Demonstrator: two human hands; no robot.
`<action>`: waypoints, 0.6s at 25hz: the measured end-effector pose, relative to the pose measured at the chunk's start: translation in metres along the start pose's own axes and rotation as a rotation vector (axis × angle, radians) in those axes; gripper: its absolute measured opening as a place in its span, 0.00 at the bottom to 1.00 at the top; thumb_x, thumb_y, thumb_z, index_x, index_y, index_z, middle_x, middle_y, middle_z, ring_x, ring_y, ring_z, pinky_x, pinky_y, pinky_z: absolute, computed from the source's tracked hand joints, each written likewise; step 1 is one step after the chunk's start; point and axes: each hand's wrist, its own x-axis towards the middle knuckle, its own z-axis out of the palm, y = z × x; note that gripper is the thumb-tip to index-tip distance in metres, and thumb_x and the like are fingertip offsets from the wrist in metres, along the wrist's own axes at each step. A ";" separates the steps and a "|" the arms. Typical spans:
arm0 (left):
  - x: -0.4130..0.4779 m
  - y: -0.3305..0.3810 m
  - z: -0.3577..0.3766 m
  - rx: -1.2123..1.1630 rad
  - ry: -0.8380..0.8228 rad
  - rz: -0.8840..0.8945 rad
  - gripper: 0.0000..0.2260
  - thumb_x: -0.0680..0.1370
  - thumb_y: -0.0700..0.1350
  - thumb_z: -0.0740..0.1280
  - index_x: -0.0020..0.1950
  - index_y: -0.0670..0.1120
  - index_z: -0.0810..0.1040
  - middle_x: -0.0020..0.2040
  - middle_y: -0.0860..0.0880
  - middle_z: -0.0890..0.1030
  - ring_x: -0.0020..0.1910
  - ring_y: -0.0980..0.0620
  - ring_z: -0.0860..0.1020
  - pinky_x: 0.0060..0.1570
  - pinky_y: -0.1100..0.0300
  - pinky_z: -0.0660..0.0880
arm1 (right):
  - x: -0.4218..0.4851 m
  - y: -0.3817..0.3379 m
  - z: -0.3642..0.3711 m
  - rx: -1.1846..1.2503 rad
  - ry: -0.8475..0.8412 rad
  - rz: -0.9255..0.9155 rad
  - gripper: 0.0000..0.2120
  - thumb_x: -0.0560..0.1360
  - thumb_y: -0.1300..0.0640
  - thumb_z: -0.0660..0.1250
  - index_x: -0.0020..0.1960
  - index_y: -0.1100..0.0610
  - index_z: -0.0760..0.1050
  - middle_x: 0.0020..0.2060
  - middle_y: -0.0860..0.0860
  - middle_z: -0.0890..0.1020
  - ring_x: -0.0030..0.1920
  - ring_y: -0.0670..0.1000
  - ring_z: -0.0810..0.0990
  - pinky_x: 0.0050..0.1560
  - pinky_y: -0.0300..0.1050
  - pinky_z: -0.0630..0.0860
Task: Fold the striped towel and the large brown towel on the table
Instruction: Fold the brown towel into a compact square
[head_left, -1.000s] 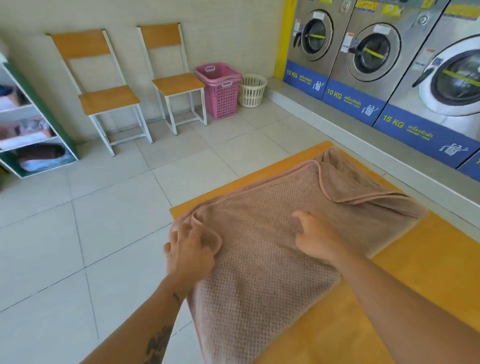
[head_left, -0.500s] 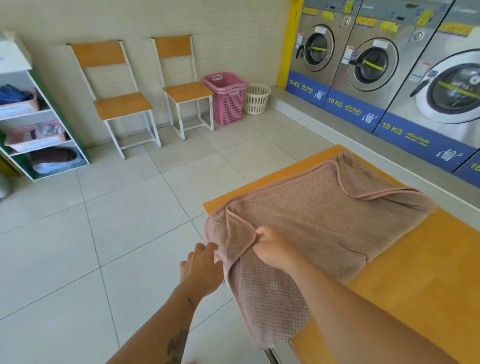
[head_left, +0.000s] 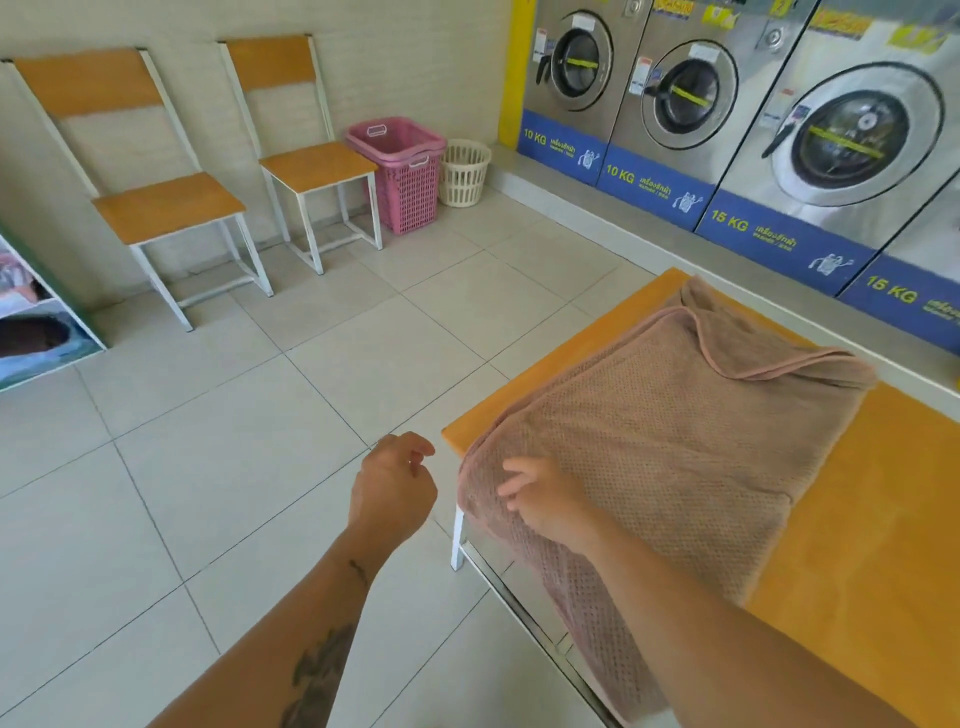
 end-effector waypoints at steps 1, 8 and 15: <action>0.007 0.007 0.003 -0.002 -0.014 0.031 0.17 0.77 0.34 0.58 0.54 0.51 0.81 0.54 0.53 0.77 0.50 0.53 0.77 0.46 0.59 0.74 | 0.003 0.001 -0.013 -0.019 0.040 0.013 0.27 0.76 0.68 0.56 0.74 0.57 0.67 0.64 0.55 0.79 0.63 0.54 0.77 0.59 0.46 0.74; 0.063 0.113 0.069 -0.005 -0.190 0.267 0.12 0.79 0.41 0.60 0.49 0.57 0.79 0.50 0.58 0.78 0.43 0.54 0.79 0.46 0.52 0.81 | 0.017 0.030 -0.147 0.074 0.292 0.079 0.20 0.78 0.63 0.60 0.70 0.55 0.71 0.58 0.53 0.80 0.52 0.54 0.81 0.50 0.47 0.77; 0.128 0.211 0.131 0.004 -0.329 0.463 0.11 0.80 0.40 0.62 0.48 0.55 0.79 0.46 0.58 0.80 0.42 0.58 0.79 0.42 0.64 0.77 | 0.056 0.063 -0.252 0.228 0.537 0.134 0.16 0.78 0.67 0.61 0.65 0.59 0.69 0.45 0.53 0.77 0.35 0.45 0.76 0.32 0.33 0.70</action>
